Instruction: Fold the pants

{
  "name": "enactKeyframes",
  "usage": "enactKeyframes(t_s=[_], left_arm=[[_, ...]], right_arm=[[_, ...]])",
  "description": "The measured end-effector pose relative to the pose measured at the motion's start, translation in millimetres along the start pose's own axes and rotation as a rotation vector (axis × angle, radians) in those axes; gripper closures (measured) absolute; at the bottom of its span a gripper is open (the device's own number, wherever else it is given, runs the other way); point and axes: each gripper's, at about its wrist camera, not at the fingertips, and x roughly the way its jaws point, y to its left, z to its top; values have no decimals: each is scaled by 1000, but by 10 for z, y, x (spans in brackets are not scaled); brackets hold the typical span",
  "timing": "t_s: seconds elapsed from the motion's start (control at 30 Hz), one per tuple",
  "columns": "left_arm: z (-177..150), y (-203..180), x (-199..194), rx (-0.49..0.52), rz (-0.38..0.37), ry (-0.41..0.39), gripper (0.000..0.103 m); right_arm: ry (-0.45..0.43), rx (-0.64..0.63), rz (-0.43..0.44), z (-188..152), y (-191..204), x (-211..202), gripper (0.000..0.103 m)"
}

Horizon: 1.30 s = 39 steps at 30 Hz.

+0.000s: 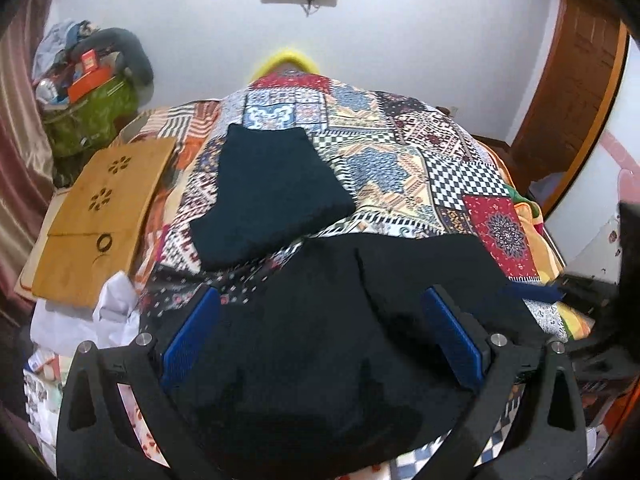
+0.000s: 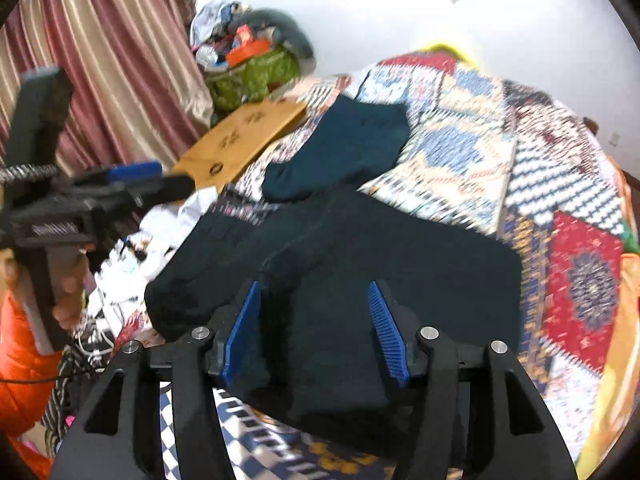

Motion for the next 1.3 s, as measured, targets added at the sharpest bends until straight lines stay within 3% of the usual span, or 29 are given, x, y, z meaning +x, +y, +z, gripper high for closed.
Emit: enactKeyframes(t_s=[0.23, 0.4, 0.6, 0.8, 0.97, 1.17, 1.3], left_arm=[[232, -421, 416, 84, -54, 47, 1], [219, -759, 927, 183, -37, 149, 1], [-75, -914, 1425, 287, 41, 279, 0], [-243, -796, 1286, 248, 15, 242, 0], [-348, -729, 1144, 210, 13, 224, 0], [-442, -630, 946, 167, -4, 242, 0], [-450, -507, 704, 150, 32, 216, 1]], right_arm=[[-67, 52, -114, 155, -573, -199, 50], [7, 91, -166, 54, -940, 71, 50], [143, 104, -180, -275, -1127, 456, 50], [124, 143, -159, -425, -1156, 321, 50], [119, 134, -192, -533, -1062, 186, 50], [107, 91, -237, -476, -957, 19, 50], [52, 61, -253, -362, -823, -172, 49]])
